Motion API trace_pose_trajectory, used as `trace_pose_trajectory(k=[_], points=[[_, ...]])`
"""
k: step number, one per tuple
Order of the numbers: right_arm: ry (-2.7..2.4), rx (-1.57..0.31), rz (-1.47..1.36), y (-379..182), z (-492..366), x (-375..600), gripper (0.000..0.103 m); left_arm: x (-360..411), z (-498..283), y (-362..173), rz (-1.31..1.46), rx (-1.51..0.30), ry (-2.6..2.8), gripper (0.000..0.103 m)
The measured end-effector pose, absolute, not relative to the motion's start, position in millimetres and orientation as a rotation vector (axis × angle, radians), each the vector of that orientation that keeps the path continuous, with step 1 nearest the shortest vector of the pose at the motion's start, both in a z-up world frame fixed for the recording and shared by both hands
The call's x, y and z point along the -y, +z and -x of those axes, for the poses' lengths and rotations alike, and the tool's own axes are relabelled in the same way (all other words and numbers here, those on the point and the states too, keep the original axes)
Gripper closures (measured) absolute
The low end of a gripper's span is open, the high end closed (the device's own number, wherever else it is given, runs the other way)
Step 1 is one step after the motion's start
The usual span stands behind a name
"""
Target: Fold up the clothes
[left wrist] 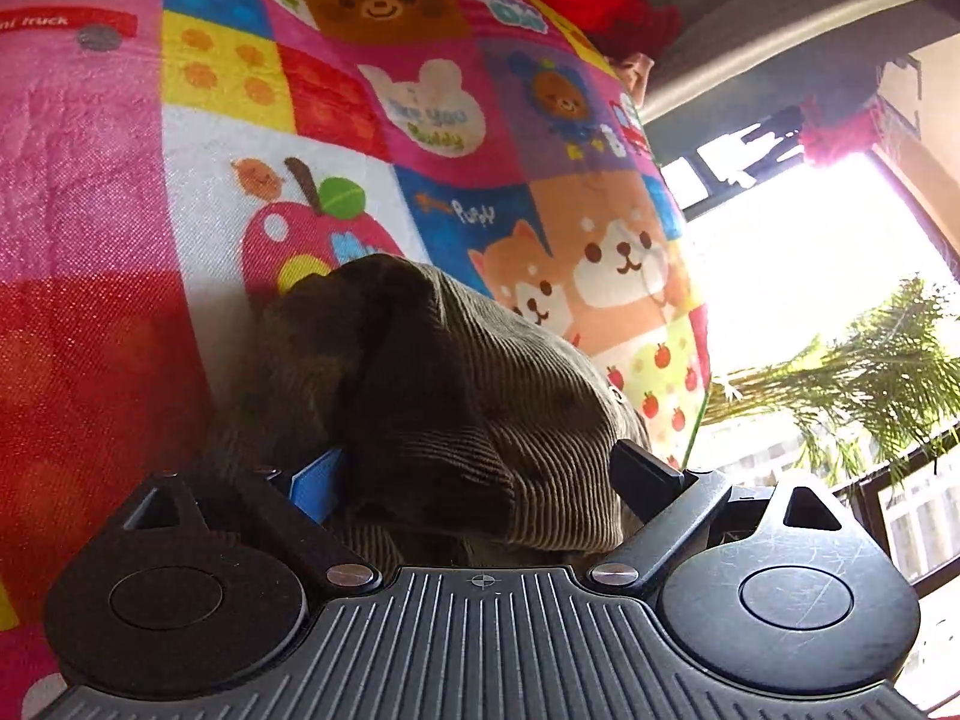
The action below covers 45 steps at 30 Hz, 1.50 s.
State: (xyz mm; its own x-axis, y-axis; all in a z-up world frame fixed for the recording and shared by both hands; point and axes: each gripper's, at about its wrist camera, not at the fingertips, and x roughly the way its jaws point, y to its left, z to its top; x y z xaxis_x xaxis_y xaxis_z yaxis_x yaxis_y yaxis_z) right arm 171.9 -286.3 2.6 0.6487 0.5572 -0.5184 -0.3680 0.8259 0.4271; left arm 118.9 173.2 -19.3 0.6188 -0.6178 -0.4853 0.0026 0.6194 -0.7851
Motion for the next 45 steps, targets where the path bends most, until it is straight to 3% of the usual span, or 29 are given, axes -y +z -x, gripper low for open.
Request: trace_pose_trajectory(k=[4,5,6,7,8,9,10,12,17,25,32,33,37,39,43,45], points=[[0.525,-0.710,-0.307,-14.3,-187.8,263.1,0.029,-154.1,-130.2,-23.0,0.765,-0.821,-0.340,0.008],[0.523,-0.717,-0.310,-18.5,-191.8,257.3,0.034,-151.8,-129.1,-21.0,0.747,-0.814,-0.328,0.012],[0.521,-0.723,-0.313,-22.7,-195.8,251.5,0.041,-149.5,-128.0,-19.1,0.728,-0.807,-0.315,0.023],[0.518,-0.730,-0.316,-26.9,-199.8,245.7,0.058,-147.2,-127.0,-17.2,0.710,-0.800,-0.303,0.033],[0.513,-0.721,-0.282,-27.7,-199.1,237.7,0.067,-144.7,-125.4,-14.7,0.685,-0.792,-0.292,0.052],[0.507,-0.698,-0.223,-24.6,-194.1,229.7,0.075,-141.2,-121.2,-9.7,0.624,-0.778,-0.286,0.064],[0.508,-0.680,-0.197,-20.9,-189.2,227.3,0.088,-136.6,-114.0,-3.5,0.551,-0.750,-0.279,0.068],[0.517,-0.653,-0.189,-12.7,-178.4,229.4,0.091,-126.5,-96.2,7.6,0.436,-0.697,-0.276,0.083],[0.549,-0.580,-0.210,11.7,-138.8,246.4,0.093,-127.1,-50.4,29.2,0.448,-0.626,-0.306,0.088],[0.573,-0.510,-0.224,34.3,-71.6,269.3,0.094,-126.7,19.0,56.7,0.434,-0.555,-0.392,0.089],[0.490,-0.640,-0.199,-16.2,-56.9,272.0,0.093,-123.5,25.1,6.7,0.393,-0.702,-0.310,0.085],[0.477,-0.652,-0.187,-20.7,-56.8,272.0,0.092,-124.1,23.3,0.0,0.382,-0.724,-0.291,0.080],[0.445,-0.637,-0.157,-19.3,-53.9,279.7,0.072,-137.6,25.4,12.3,0.388,-0.694,-0.294,0.065],[0.419,-0.587,-0.137,-5.7,-53.2,285.2,0.066,-143.3,27.3,31.2,0.412,-0.617,-0.317,0.046],[0.443,-0.498,-0.138,23.8,-65.6,278.1,0.056,-128.3,11.9,62.0,0.437,-0.499,-0.419,0.039],[0.480,-0.525,-0.114,16.8,-78.6,257.7,0.047,-113.8,-2.8,66.6,0.444,-0.468,-0.477,0.027]])
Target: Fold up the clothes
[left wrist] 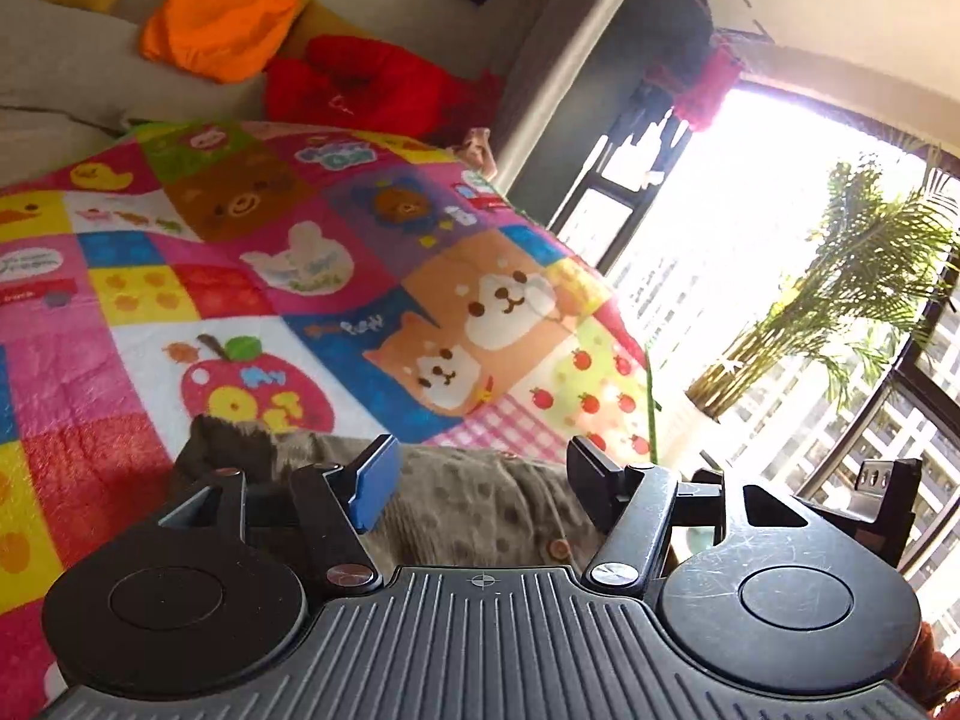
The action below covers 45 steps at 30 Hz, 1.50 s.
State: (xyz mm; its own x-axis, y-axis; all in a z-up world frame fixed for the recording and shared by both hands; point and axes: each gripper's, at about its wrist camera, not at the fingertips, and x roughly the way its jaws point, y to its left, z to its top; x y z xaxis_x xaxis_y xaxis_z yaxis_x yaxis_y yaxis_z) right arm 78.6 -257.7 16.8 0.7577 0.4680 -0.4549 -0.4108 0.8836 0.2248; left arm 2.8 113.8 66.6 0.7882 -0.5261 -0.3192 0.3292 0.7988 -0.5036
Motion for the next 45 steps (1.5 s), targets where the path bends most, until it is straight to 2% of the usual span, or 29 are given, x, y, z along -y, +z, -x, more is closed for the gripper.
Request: trace_pose_trajectory(k=[2,7,9,11,16,21,26,29,31,34,39,45], points=[[0.516,-0.553,-0.090,9.8,-91.7,237.3,0.043,-96.2,-22.0,59.3,0.451,-0.475,-0.522,0.021],[0.595,-0.630,-0.013,-12.6,-122.0,188.1,0.041,-64.4,-63.8,-1.9,0.444,-0.733,-0.489,0.021],[0.597,-0.650,0.036,-28.0,-120.4,184.0,0.039,-62.2,-61.4,-17.4,0.407,-0.739,-0.494,0.022],[0.602,-0.656,0.064,-34.1,-116.9,183.9,0.037,-63.1,-55.3,-11.6,0.371,-0.729,-0.498,0.022],[0.636,-0.606,0.114,-9.4,-94.9,193.2,0.036,-64.2,-30.8,11.8,0.373,-0.680,-0.613,0.008],[0.628,-0.636,0.194,-37.9,-75.2,195.1,0.033,-64.0,-23.5,-19.4,0.343,-0.765,-0.564,0.008],[0.655,-0.631,0.108,-14.3,-90.4,202.4,0.033,-75.4,-27.1,6.1,0.354,-0.727,-0.521,0.007],[0.610,-0.583,0.115,1.3,-111.4,208.0,0.033,-97.1,-38.8,22.6,0.392,-0.689,-0.425,0.005],[0.582,-0.631,0.121,-6.7,-131.5,210.9,0.033,-115.2,-49.8,24.5,0.435,-0.701,-0.376,0.005],[0.580,-0.714,0.102,-26.3,-151.6,217.7,0.026,-137.7,-69.1,17.0,0.512,-0.771,-0.312,0.005],[0.602,-0.694,0.034,-8.5,-162.4,234.4,0.026,-154.1,-103.5,-3.2,0.644,-0.850,-0.332,0.005],[0.526,-0.697,0.011,-5.6,-205.4,248.5,0.025,-152.2,-175.5,-12.7,0.661,-0.910,-0.324,0.006]])
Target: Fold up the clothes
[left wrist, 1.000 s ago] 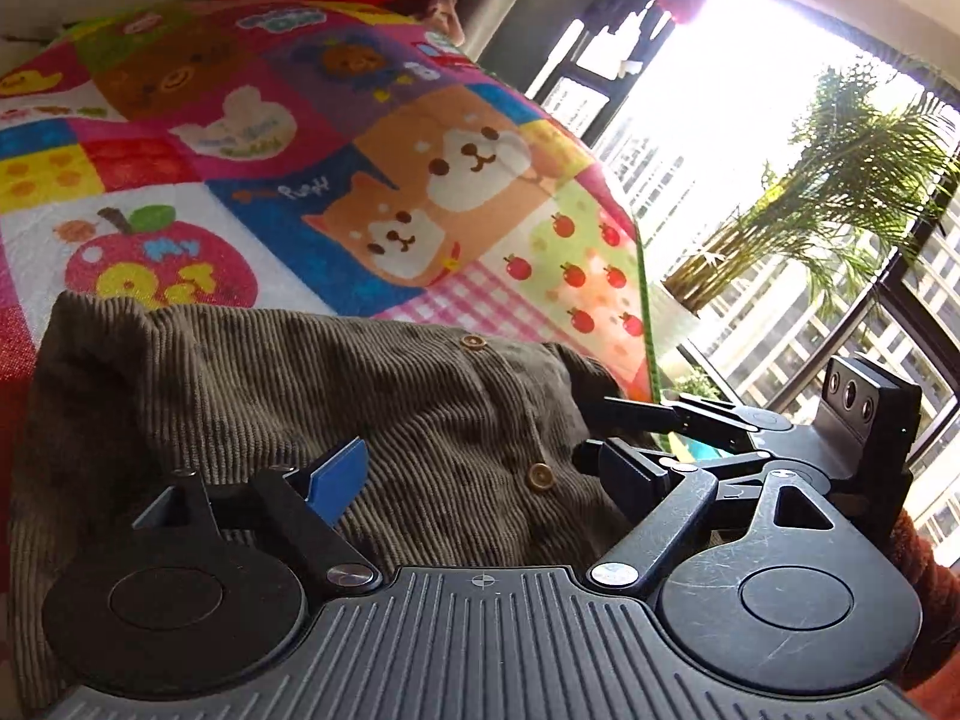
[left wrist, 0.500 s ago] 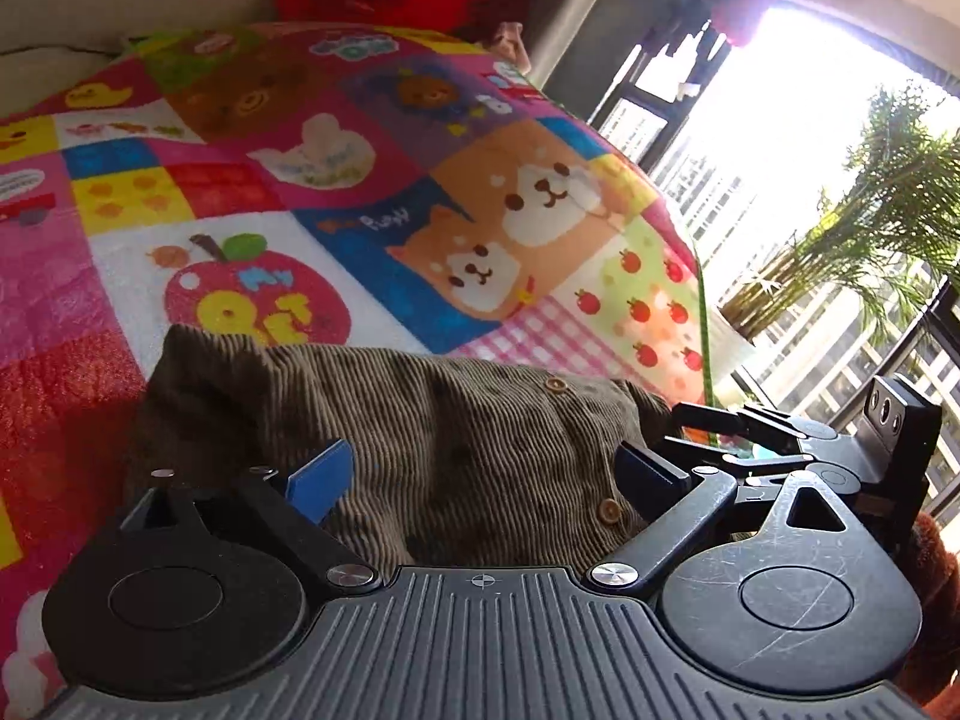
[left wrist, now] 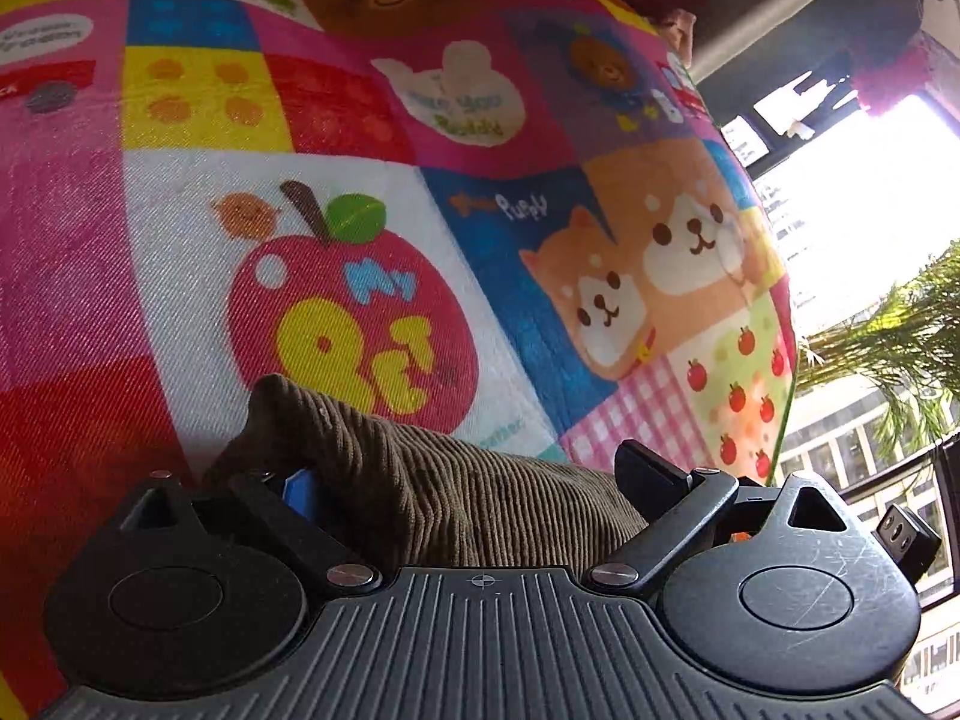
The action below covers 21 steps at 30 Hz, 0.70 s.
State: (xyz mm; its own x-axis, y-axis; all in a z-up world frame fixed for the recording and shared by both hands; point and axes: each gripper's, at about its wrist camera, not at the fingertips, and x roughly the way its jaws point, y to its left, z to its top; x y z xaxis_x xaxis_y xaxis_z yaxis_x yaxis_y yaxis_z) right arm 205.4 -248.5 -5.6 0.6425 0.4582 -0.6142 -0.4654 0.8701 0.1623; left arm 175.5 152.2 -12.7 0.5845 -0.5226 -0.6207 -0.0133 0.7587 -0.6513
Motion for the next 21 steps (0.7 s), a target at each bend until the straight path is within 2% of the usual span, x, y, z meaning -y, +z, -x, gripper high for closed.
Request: trace_pose_trajectory(k=[3,11,15,21], points=[[0.518,-0.717,-0.008,-15.0,-224.4,246.9,0.025,-143.3,-220.3,2.2,0.624,-0.877,-0.343,0.010],[0.529,-0.722,-0.029,-16.2,-235.3,245.7,0.025,-87.0,-318.4,35.9,0.495,-0.784,-0.394,0.013],[0.537,-0.720,-0.040,-13.0,-235.1,246.9,0.025,-87.4,-287.0,44.6,0.439,-0.763,-0.403,0.008],[0.636,-0.757,-0.017,-8.1,-269.8,195.1,0.025,-140.5,-198.0,32.3,0.511,-0.802,-0.336,0.005]])
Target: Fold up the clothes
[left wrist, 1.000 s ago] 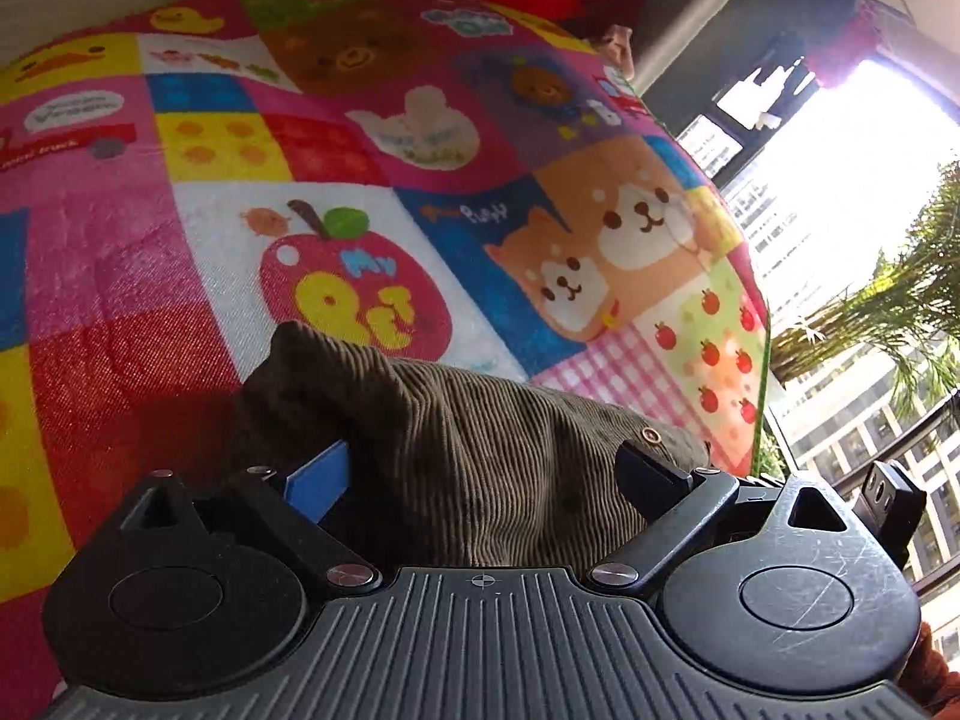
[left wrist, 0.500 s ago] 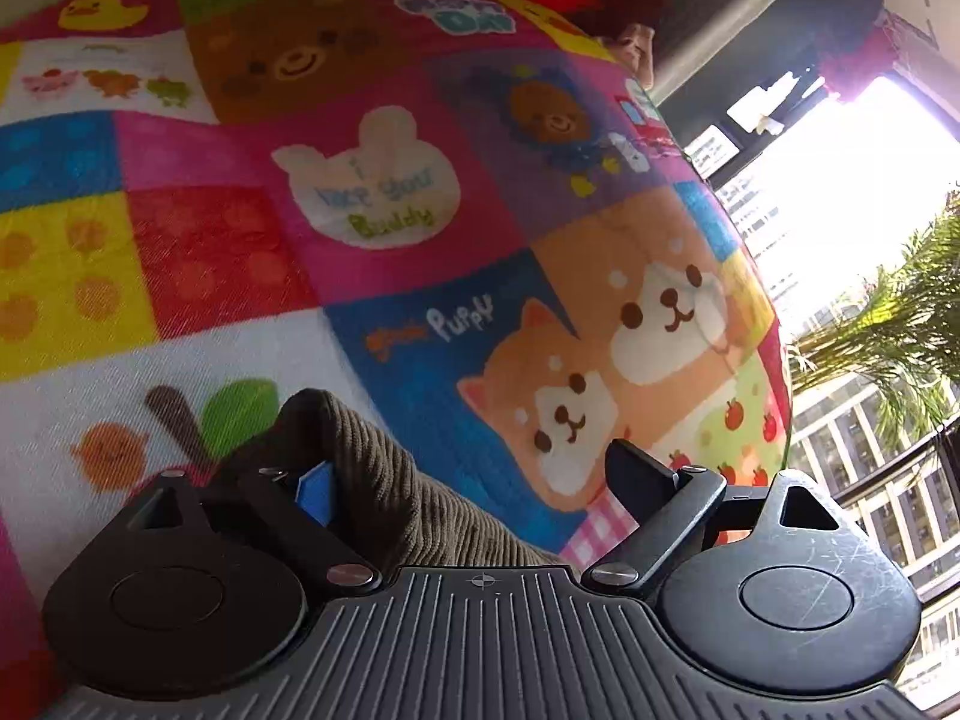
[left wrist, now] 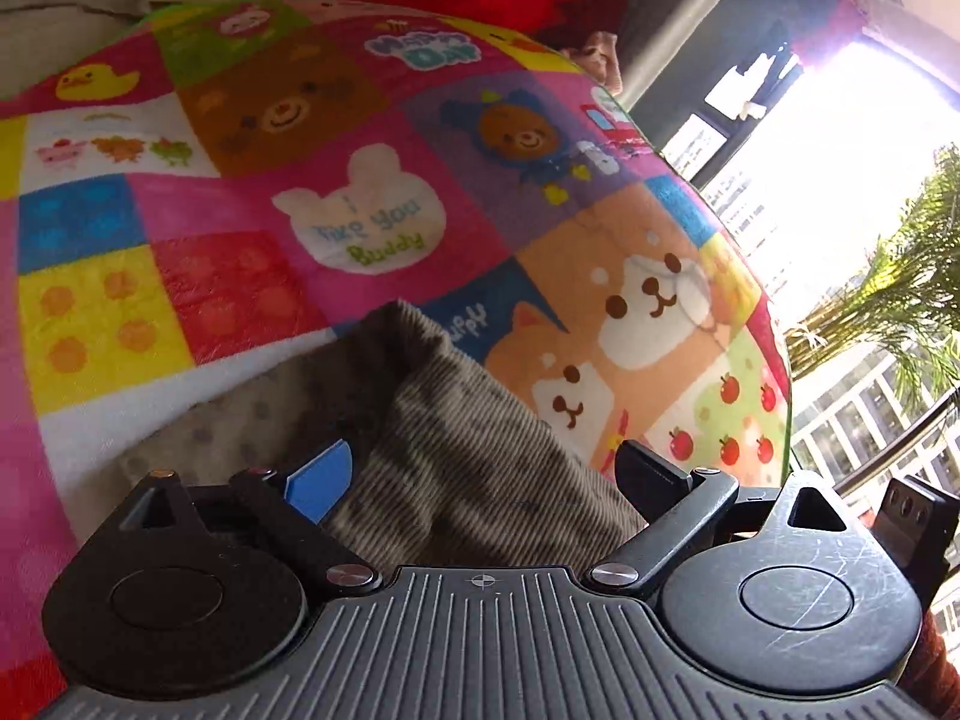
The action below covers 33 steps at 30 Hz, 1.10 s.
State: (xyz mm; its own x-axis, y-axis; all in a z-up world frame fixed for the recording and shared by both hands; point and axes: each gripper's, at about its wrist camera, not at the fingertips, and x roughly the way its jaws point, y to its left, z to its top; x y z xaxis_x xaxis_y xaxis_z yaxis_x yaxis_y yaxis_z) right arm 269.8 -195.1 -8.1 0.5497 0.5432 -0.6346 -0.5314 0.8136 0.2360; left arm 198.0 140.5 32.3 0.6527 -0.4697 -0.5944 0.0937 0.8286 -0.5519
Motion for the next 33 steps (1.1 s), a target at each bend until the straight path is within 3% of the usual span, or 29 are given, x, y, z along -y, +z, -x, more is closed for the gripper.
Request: trace_pose_trajectory(k=[5,10,13,15,17,20,22,25,27,30,32,33], points=[[0.731,-0.795,0.026,-5.9,-307.6,137.6,0.025,-162.3,-148.9,7.0,0.586,-0.863,-0.293,0.005],[0.819,-0.849,0.066,-6.7,-345.8,82.0,0.025,-163.1,-146.6,-11.6,0.651,-0.856,-0.303,0.006],[0.829,-0.963,0.049,-22.0,-365.7,65.1,0.028,-159.4,-156.8,-16.6,0.644,-0.835,-0.278,0.013],[0.835,-0.959,0.046,-25.2,-363.8,64.7,0.042,-156.4,-166.6,-16.6,0.624,-0.817,-0.277,0.014],[0.844,-0.905,0.063,-21.3,-354.7,68.1,0.071,-153.5,-183.0,-17.4,0.603,-0.816,-0.290,0.019],[0.812,-0.853,0.000,-11.7,-358.7,80.8,0.089,-152.7,-215.3,-17.7,0.583,-0.798,-0.262,0.031],[0.765,-0.828,-0.052,-6.3,-370.3,95.5,0.092,-155.3,-237.9,-14.9,0.585,-0.773,-0.215,0.032],[0.650,-0.800,-0.103,-1.9,-387.2,121.3,0.093,-158.4,-251.9,1.7,0.645,-0.714,-0.226,0.029],[0.591,-0.780,-0.116,-2.1,-392.2,137.9,0.091,-151.1,-248.6,17.0,0.643,-0.672,-0.269,0.018],[0.597,-0.777,-0.186,1.4,-386.5,162.8,0.078,-127.6,-234.9,33.0,0.593,-0.656,-0.359,0.012],[0.622,-0.736,-0.202,11.6,-369.8,177.8,0.053,-107.1,-222.0,35.6,0.559,-0.664,-0.448,0.011],[0.621,-0.706,-0.184,17.2,-357.5,184.5,0.050,-96.5,-216.2,35.7,0.544,-0.669,-0.492,0.010]])
